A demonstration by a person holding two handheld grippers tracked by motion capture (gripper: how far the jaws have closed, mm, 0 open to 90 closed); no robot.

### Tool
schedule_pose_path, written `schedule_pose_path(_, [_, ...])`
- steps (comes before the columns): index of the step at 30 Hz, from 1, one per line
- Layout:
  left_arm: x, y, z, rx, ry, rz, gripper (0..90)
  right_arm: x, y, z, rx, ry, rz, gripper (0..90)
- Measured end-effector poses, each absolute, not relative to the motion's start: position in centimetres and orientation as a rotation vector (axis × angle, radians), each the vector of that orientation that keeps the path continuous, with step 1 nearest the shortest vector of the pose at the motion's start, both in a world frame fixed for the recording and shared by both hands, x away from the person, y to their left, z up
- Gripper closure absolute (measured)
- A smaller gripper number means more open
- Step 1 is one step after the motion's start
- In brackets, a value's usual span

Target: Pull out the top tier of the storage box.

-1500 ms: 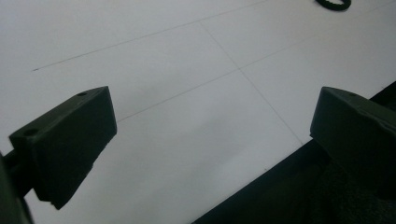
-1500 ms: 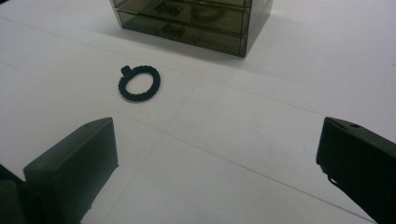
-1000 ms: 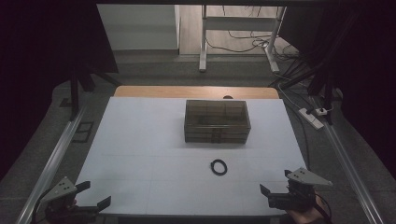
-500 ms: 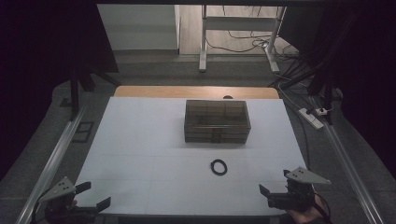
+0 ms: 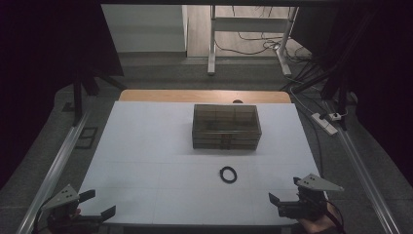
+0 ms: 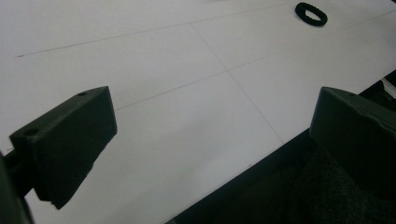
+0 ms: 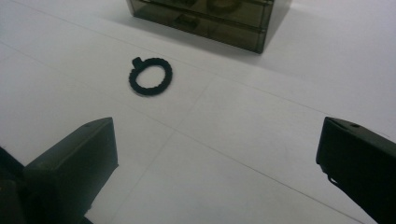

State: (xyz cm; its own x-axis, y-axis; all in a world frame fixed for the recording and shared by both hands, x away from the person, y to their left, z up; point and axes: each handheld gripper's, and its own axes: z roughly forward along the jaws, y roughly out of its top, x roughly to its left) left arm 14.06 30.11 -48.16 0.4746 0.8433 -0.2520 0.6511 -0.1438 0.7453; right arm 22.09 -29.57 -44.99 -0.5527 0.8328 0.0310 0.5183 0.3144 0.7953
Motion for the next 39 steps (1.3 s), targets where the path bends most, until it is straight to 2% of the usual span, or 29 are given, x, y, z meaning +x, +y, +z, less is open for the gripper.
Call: schedule_pose_path(39, [14.2, 29.8, -48.1, 1.910, 1.232, 0.294, 0.1, 23.6, -26.1, -45.5, 1.207, 2.209, 1.172, 0.0])
